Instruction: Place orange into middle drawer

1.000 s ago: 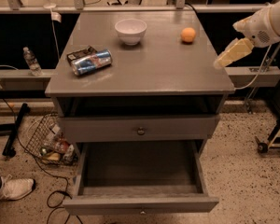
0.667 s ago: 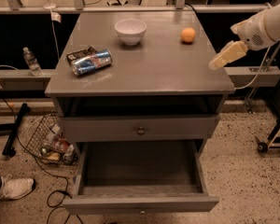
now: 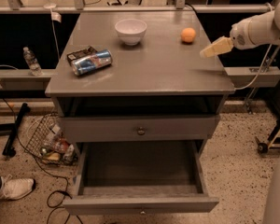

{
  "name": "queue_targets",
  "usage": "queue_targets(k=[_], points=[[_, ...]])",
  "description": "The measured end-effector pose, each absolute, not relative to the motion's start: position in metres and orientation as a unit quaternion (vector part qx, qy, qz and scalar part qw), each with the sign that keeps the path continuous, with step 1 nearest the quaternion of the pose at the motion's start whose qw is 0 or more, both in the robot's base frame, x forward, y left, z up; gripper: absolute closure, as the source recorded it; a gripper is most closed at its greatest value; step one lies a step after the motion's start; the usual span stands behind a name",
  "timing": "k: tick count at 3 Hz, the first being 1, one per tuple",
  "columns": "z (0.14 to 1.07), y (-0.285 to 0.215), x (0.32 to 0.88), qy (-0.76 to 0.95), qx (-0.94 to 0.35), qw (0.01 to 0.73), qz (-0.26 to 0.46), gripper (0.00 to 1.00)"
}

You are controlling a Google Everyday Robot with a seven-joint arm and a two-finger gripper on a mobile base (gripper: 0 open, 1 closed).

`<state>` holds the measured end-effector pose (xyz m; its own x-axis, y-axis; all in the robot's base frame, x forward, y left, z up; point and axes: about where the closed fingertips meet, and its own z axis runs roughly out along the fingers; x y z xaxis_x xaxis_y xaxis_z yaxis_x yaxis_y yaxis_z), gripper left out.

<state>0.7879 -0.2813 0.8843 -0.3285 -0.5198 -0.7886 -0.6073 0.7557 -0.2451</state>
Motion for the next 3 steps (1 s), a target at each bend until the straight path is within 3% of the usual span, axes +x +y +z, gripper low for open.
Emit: queue_targets(k=[3], points=[[0.874,-0.254,0.865,0.815,-0.261,0.513,0.07,0.0]])
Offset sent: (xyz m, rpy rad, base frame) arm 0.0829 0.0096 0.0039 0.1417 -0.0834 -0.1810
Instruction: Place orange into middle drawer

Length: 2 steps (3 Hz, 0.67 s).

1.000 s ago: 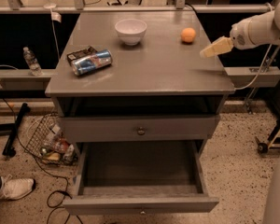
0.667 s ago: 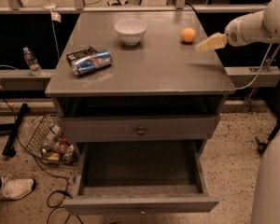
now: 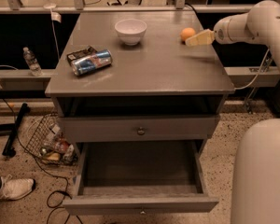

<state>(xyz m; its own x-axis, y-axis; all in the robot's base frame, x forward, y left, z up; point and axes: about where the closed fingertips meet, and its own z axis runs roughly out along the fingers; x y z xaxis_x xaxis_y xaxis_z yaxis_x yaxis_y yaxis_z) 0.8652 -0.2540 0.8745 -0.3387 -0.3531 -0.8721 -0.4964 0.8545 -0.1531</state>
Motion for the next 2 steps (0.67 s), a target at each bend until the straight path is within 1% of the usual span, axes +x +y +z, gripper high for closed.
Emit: queue_targets(k=[2], points=[[0.858,-0.235,0.891,0.815,-0.247,0.516,0.088,0.0]])
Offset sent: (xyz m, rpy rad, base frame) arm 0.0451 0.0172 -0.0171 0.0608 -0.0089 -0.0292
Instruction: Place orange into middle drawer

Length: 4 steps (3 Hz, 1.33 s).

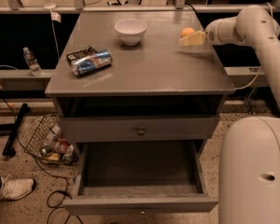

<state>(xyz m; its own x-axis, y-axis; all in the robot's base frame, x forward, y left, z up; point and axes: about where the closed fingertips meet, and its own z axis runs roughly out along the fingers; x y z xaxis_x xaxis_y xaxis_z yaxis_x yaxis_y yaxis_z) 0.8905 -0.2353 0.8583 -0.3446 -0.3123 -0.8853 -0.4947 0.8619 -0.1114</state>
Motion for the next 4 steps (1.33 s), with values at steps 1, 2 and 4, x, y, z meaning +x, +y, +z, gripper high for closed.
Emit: queue_targets(k=[1,2,4], points=[[0.851,-0.233,0.901,0.816,-0.239,0.519,0.091,0.0],[0.847,-0.228,0.909,0.814,-0.234,0.522,0.099,0.0],[0.847,-0.217,0.922,0.806,-0.234,0.532,0.109,0.46]])
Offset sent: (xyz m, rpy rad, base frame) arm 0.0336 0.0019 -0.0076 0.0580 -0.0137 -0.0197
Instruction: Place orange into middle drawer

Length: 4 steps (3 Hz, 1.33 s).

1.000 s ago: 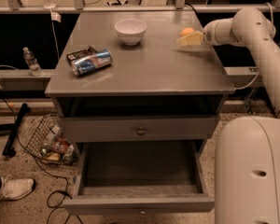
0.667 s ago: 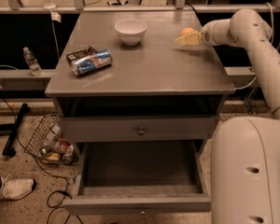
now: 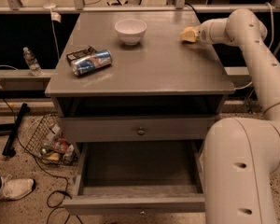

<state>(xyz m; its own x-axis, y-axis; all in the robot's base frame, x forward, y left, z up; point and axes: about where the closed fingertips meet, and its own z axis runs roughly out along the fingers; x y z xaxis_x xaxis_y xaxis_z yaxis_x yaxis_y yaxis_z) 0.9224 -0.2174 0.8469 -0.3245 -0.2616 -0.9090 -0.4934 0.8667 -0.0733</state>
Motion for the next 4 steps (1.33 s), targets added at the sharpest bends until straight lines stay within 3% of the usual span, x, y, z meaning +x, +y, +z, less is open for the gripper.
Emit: queue_targets(k=[2,3,4], points=[[0.863,-0.21,0.915,0.792,-0.261,0.538,0.121,0.93],[0.887,-0.208,0.893,0.773,-0.307,0.541,0.125,1.0],[0.909,-0.208,0.847,0.767,-0.355,0.52,0.127,1.0]])
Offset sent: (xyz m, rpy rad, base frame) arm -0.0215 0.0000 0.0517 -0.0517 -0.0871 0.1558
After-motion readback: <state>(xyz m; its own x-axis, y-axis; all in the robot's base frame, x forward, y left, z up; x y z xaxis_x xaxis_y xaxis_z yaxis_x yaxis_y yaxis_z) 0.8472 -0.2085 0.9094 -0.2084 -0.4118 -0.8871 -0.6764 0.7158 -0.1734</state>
